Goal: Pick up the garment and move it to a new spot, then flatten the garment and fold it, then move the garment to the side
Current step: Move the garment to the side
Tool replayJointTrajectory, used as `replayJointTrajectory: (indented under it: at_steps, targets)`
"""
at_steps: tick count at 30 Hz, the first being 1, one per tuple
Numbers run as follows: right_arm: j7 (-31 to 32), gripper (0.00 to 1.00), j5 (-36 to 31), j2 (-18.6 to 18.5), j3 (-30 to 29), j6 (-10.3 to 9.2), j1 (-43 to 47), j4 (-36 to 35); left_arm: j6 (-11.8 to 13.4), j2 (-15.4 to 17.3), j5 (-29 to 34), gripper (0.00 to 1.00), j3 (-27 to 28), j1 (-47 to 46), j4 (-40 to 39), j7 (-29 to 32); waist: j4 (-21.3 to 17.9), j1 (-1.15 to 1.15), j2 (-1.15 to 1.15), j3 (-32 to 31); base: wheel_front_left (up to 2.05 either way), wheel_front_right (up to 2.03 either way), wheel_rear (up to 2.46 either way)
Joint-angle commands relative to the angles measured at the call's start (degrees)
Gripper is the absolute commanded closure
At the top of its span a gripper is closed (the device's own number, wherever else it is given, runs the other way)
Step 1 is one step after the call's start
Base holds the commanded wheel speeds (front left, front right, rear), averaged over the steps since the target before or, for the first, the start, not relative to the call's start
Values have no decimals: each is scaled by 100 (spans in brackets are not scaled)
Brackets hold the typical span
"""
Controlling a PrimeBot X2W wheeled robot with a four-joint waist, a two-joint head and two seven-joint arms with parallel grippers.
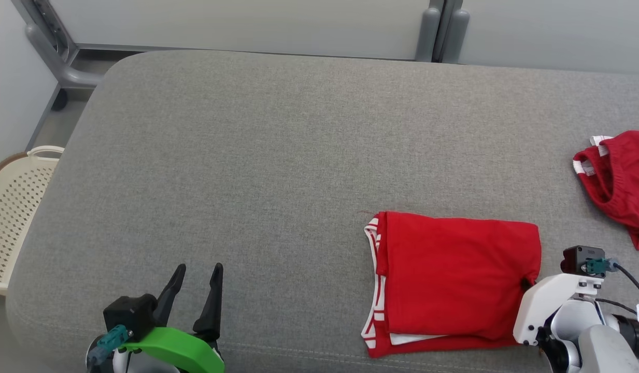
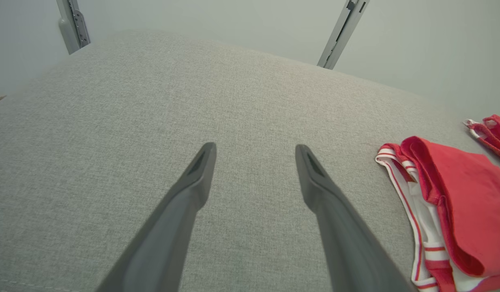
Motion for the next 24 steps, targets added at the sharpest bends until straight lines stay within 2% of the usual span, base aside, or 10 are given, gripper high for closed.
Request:
replayJointTrajectory:
  at_steps: [1, 7, 14, 19, 24]
  targets:
    - [-63, 100, -56, -60, 34, -3, -86, -9, 35, 13, -16, 0, 2, -11, 9, -25, 0, 0, 0, -10, 0, 0, 0]
    - [-192, 100, 61, -299, 694, -2, -341, -169, 27, -29, -51, 0, 13, -19, 44, -58, -71, 0, 0, -23, 0, 0, 0]
    - [-274, 100, 262, -628, 1457, -2, -1036, -148, -7, -60, -77, 0, 37, -61, 78, -129, -375, 0, 0, 24, 0, 0, 0]
    - [-377, 100, 460, -734, 2056, -3, -1854, 252, -18, -109, -18, 0, 19, -179, 98, -178, -758, 0, 0, 154, 0, 0, 0]
    - [-708, 100, 666, -678, 2530, -3, -2625, 787, -46, -110, 17, 0, 20, -302, 158, -199, -1132, 0, 0, 300, 0, 0, 0]
